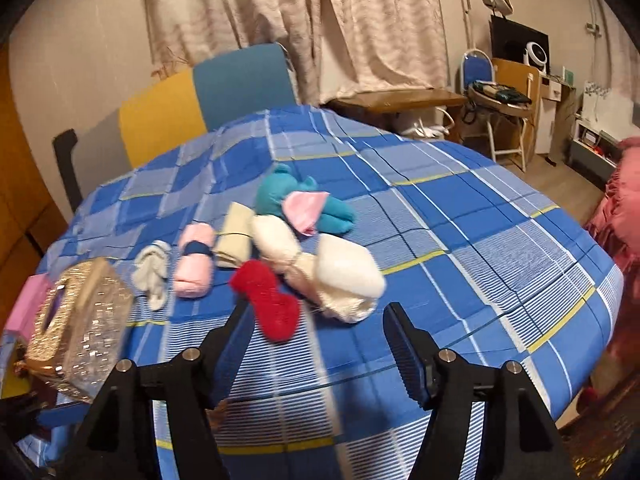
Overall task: Organize soft objects
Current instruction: 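Grasp the brown satin scrunchie with the left gripper while the right grasps the white foam block, then carry the scrunchie into the gold tray and open the left gripper, then lower the white foam block into the gold tray and open the right gripper, then withdraw both grippers from the tray toward the remaining items, then grasp the long white fluffy sock with the right gripper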
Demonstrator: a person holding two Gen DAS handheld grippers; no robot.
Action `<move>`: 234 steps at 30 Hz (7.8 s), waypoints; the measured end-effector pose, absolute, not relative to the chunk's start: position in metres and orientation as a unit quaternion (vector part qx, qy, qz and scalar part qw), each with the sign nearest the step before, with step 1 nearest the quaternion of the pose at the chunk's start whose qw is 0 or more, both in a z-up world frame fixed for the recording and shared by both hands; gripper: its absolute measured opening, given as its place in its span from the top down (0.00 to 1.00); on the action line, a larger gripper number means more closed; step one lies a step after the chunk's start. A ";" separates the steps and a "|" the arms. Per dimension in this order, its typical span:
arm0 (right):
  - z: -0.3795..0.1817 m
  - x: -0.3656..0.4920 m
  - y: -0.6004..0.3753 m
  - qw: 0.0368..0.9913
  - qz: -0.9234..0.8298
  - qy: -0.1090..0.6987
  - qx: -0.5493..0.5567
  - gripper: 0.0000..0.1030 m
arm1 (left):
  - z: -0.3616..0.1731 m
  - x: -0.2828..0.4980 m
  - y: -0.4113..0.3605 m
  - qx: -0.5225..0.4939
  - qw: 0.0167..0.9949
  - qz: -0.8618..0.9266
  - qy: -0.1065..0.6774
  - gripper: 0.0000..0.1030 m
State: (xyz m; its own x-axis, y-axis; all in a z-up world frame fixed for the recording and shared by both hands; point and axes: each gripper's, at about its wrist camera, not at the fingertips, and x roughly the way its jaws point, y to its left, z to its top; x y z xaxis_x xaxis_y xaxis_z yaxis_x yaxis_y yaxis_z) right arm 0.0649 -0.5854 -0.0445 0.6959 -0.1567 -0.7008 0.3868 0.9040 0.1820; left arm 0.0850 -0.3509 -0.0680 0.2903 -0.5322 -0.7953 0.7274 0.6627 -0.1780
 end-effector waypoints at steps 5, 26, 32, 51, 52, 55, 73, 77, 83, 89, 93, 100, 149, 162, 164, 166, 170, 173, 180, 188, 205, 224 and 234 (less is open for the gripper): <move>-0.055 0.087 -0.613 0.902 -0.143 0.370 0.170 0.27 | -0.101 0.111 -0.391 0.122 0.779 -0.386 0.479 0.42; -0.076 0.140 -0.650 0.864 -0.099 0.413 0.271 0.45 | -0.126 0.109 -0.408 0.159 0.796 -0.388 0.436 0.44; -0.050 0.114 -0.623 0.887 -0.071 0.372 0.264 0.45 | -0.122 0.107 -0.398 0.181 0.799 -0.382 0.428 0.75; -0.087 0.044 -0.508 0.888 -0.067 0.374 0.259 0.46 | -0.095 0.060 -0.287 0.093 0.790 -0.433 0.425 0.79; -0.089 0.043 -0.503 0.886 -0.066 0.375 0.264 0.46 | -0.091 0.057 -0.275 0.087 0.794 -0.430 0.421 0.79; -0.091 0.038 -0.489 0.884 -0.059 0.375 0.273 0.46 | -0.077 0.051 -0.244 0.070 0.805 -0.426 0.406 0.79; -0.049 0.018 -0.433 0.904 -0.074 0.332 0.260 0.46 | -0.033 0.126 -0.082 -0.022 0.870 -0.300 0.390 0.79; -0.029 0.014 -0.420 0.914 -0.070 0.316 0.245 0.46 | -0.050 0.168 -0.063 -0.032 0.861 -0.272 0.428 0.79; 0.009 0.005 -0.388 0.932 -0.048 0.279 0.226 0.46 | -0.084 0.226 -0.048 -0.030 0.847 -0.222 0.483 0.79; 0.044 0.008 -0.346 0.947 -0.003 0.253 0.198 0.46 | -0.107 0.267 -0.037 -0.042 0.832 -0.193 0.519 0.77; 0.051 0.018 -0.313 0.951 0.032 0.255 0.171 0.46 | -0.107 0.286 -0.022 -0.081 0.839 -0.158 0.514 0.54; 0.039 0.041 -0.249 0.944 0.103 0.285 0.129 0.46 | -0.099 0.263 0.007 -0.171 0.818 -0.202 0.510 0.54; -0.004 0.126 -0.127 0.918 0.107 0.371 0.086 0.27 | -0.073 0.160 0.087 -0.222 0.873 -0.096 0.424 0.54; 0.005 0.055 -0.222 0.938 0.023 0.316 0.142 0.26 | -0.065 0.126 0.026 -0.171 0.874 -0.201 0.409 0.54; 0.000 0.051 -0.241 0.934 0.008 0.319 0.164 0.26 | -0.065 0.120 0.016 -0.158 0.873 -0.214 0.408 0.54; -0.003 0.046 -0.256 0.931 -0.005 0.319 0.176 0.26 | -0.063 0.112 0.004 -0.139 0.875 -0.226 0.406 0.54; -0.012 0.037 -0.282 0.929 -0.035 0.317 0.188 0.26 | -0.059 0.099 -0.013 -0.117 0.875 -0.245 0.401 0.54; -0.020 0.028 -0.309 0.925 -0.074 0.309 0.209 0.26 | -0.055 0.089 -0.025 -0.103 0.876 -0.255 0.396 0.54; -0.062 0.027 -0.376 0.891 -0.145 0.348 0.251 0.26 | -0.056 0.071 -0.055 -0.082 0.868 -0.285 0.399 0.54; -0.087 0.081 -0.482 0.883 -0.211 0.378 0.181 0.27 | -0.057 0.064 -0.080 -0.067 0.859 -0.298 0.410 0.54; -0.125 0.178 -0.523 0.844 -0.249 0.472 0.051 0.61 | -0.038 0.071 -0.047 -0.096 0.882 -0.255 0.385 0.54; -0.065 0.126 -0.491 0.892 -0.135 0.416 0.119 0.46 | -0.047 0.078 -0.085 -0.106 0.857 -0.317 0.392 0.53; -0.080 0.203 -0.554 0.865 -0.138 0.480 0.053 0.34 | -0.043 0.069 -0.130 -0.071 0.847 -0.343 0.400 0.53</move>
